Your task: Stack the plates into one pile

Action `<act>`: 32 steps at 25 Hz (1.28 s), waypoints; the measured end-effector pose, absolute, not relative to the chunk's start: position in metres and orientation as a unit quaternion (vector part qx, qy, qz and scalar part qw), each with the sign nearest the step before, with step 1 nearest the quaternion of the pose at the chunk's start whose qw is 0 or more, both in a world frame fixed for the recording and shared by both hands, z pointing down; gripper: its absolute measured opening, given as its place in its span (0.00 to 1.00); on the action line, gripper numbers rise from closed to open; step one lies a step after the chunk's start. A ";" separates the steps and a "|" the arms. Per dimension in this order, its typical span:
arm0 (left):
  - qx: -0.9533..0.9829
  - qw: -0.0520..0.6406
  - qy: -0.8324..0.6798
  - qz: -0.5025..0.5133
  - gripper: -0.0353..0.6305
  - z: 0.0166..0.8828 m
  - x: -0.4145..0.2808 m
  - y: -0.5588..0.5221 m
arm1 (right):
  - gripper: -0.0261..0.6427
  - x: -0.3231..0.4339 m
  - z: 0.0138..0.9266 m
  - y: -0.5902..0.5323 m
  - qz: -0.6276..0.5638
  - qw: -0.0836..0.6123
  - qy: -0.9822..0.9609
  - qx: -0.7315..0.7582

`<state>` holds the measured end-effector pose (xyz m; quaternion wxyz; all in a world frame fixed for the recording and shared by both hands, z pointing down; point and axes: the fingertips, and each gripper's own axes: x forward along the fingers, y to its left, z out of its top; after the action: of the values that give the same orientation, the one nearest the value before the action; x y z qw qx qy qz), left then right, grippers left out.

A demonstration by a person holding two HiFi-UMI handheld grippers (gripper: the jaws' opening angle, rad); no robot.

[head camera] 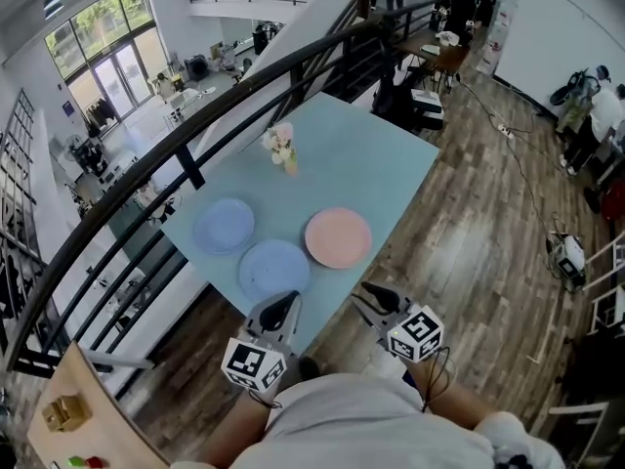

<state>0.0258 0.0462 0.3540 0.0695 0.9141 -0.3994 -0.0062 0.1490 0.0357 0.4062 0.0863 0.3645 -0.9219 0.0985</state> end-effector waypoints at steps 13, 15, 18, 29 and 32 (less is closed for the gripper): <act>0.917 0.088 -0.390 -0.010 0.06 0.365 -0.010 0.015 | 0.25 0.111 0.418 0.008 0.103 0.115 -0.918 0.365; 0.916 0.089 -0.392 -0.009 0.06 0.366 -0.009 0.011 | 0.25 0.113 0.421 0.002 0.105 0.117 -0.918 0.364; 0.913 0.091 -0.397 -0.006 0.06 0.370 -0.007 0.005 | 0.25 0.116 0.423 -0.010 0.106 0.115 -0.920 0.359; 0.895 0.113 -0.431 0.008 0.06 0.383 0.014 -0.036 | 0.25 0.145 0.441 -0.076 0.122 0.125 -0.926 0.336; 0.889 0.125 -0.441 0.017 0.06 0.397 0.020 -0.052 | 0.25 0.158 0.454 -0.094 0.132 0.136 -0.924 0.332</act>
<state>0.0198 -0.0520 0.3971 0.1248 0.8887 -0.4409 0.0174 0.1582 -0.0938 0.4540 0.1355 0.3322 -0.9241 0.1315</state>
